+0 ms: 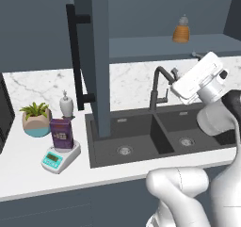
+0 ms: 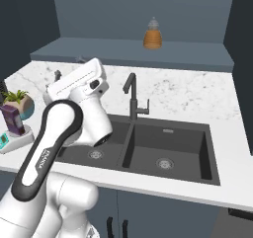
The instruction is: Pick the cereal and place it on the digital scale for weighing, and close the cabinet.
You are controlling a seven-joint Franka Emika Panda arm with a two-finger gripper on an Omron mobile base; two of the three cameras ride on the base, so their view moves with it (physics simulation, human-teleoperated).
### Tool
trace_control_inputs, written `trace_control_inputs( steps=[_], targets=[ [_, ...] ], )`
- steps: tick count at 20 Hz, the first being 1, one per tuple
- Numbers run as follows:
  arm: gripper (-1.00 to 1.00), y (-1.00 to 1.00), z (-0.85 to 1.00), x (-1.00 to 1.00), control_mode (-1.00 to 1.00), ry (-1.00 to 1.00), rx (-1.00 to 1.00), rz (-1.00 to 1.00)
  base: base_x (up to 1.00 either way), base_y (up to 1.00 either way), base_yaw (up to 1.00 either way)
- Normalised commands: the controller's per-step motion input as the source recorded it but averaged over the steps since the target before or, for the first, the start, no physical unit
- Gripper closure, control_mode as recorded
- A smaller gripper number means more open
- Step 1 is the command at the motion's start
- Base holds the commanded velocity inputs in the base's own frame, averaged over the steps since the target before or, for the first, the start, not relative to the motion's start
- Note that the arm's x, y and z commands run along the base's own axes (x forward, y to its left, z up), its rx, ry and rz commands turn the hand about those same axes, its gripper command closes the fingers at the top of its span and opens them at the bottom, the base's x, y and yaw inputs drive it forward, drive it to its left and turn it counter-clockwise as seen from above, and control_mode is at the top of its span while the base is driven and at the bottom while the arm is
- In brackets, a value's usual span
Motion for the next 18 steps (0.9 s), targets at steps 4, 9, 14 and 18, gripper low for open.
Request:
trace_control_inputs(
  steps=[4, 9, 14, 18],
  targets=[
    [-1.0, -0.92, 0.36, -0.45, -1.0, -0.01, 0.0, -0.27, 0.0, 0.0, 0.0],
    [-1.0, -0.89, 0.07, -0.33, -1.0, -0.01, 0.0, -0.26, 0.0, 0.0, 0.0],
    [-1.0, -0.57, -0.01, -0.16, -1.0, -0.09, 0.0, -0.18, 0.0, 0.0, 0.0],
    [-1.0, -0.29, 0.03, -0.01, -1.0, -0.46, 0.04, -0.01, 0.0, 0.0, 0.0]
  ],
)
